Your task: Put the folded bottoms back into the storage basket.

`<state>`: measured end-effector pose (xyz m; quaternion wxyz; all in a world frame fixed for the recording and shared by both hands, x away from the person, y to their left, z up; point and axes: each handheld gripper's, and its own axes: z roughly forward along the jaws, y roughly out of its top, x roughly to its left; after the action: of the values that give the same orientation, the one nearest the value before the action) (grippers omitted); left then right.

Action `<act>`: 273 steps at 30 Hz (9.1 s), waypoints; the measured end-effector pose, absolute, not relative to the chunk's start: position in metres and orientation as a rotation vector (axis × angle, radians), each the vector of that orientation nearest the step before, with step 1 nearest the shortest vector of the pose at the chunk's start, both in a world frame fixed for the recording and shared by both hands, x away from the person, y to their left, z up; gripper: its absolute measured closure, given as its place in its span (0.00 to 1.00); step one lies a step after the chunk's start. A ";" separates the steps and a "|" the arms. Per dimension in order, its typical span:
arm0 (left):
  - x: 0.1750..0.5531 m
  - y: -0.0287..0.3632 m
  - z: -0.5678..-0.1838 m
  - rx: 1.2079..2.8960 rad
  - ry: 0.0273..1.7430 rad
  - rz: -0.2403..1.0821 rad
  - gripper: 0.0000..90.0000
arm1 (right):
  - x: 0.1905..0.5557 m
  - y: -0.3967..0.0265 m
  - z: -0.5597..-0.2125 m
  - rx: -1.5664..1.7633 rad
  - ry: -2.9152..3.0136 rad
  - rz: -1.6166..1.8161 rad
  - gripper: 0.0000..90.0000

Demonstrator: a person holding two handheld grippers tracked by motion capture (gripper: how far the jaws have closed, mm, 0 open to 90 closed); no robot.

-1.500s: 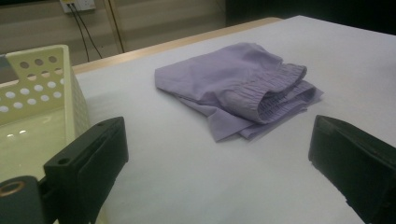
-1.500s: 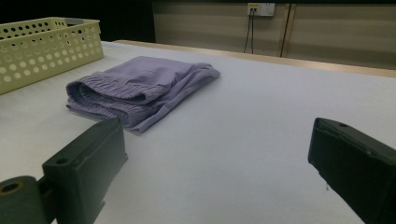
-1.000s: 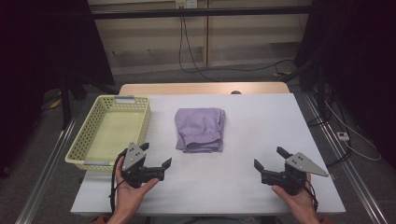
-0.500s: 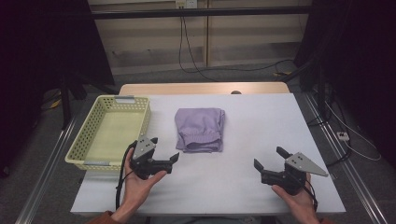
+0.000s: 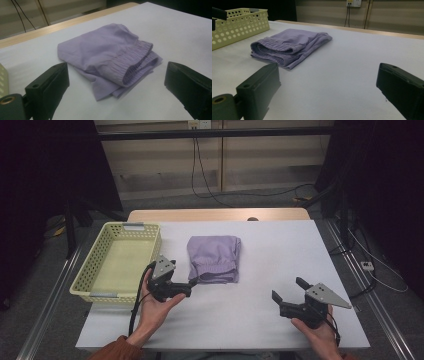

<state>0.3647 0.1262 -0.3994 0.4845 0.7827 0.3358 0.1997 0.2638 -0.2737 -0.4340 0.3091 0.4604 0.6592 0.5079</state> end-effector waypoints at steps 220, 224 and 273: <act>0.425 0.146 -0.300 1.851 0.768 0.457 0.97 | 0.267 -0.272 -0.438 1.250 1.801 1.322 0.06; 0.418 0.148 -0.298 1.851 0.765 0.461 0.97 | 0.266 -0.272 -0.438 1.248 1.801 1.324 0.06; 0.375 0.205 -0.238 1.664 0.737 0.630 0.97 | 0.265 -0.272 -0.437 1.238 1.795 1.331 0.06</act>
<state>0.3752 0.2046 -0.2383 0.5713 0.7091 0.3143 0.2684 0.2650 -0.2722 -0.4374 0.2893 0.4639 0.6726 0.4987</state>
